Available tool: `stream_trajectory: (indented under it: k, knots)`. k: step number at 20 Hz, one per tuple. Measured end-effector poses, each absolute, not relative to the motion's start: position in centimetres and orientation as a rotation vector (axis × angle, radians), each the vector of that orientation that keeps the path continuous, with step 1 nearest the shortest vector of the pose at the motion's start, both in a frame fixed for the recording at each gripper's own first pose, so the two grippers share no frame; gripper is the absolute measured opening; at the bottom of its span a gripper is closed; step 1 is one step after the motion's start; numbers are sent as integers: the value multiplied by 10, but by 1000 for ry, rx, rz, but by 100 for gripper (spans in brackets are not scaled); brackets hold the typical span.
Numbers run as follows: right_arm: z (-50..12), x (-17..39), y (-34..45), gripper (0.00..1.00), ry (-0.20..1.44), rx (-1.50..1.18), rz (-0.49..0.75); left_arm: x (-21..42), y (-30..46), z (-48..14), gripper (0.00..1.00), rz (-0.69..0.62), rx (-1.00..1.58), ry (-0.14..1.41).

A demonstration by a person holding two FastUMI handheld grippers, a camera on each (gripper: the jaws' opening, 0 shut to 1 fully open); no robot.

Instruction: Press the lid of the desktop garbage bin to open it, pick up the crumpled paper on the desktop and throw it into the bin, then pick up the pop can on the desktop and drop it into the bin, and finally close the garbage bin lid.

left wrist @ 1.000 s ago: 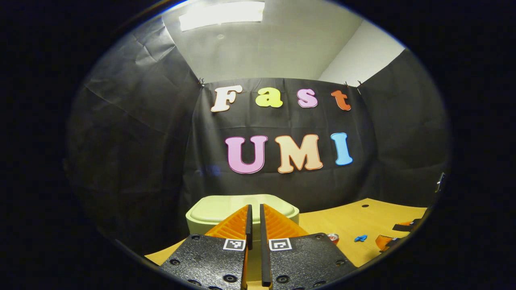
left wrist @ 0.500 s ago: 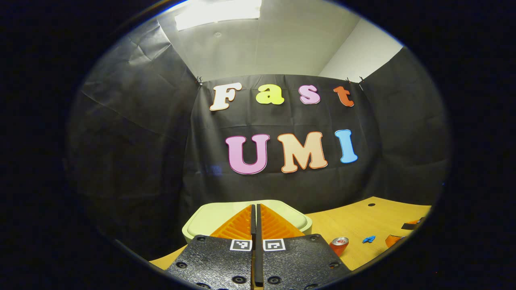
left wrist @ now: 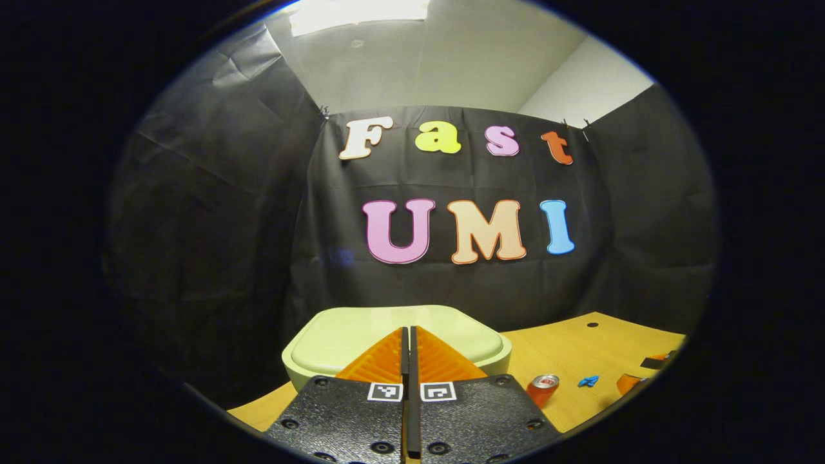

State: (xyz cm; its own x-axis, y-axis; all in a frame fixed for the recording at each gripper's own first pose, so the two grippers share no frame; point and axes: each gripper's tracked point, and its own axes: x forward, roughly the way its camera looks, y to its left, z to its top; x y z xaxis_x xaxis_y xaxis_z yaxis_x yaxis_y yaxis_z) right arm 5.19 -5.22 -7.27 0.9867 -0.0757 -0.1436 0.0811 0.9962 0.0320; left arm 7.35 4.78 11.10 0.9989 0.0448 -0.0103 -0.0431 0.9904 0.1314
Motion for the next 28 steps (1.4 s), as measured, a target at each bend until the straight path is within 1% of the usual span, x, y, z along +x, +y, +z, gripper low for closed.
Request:
stream_trajectory:
  k: [4,8,13,20,28]
  knots:
    - [-78,52,-54,99,154,55,-73,72,49,113,0,31,151,0]
    - [-89,55,-50,99,183,47,-63,71,48,111,0,30,107,-8]
    - [-91,57,-45,99,187,35,-38,71,48,113,0,36,125,-15]
    - [-93,58,-43,99,194,10,-35,73,49,126,0,48,201,-14]
    - [-95,57,-38,99,190,1,-10,63,45,178,0,65,279,-113]
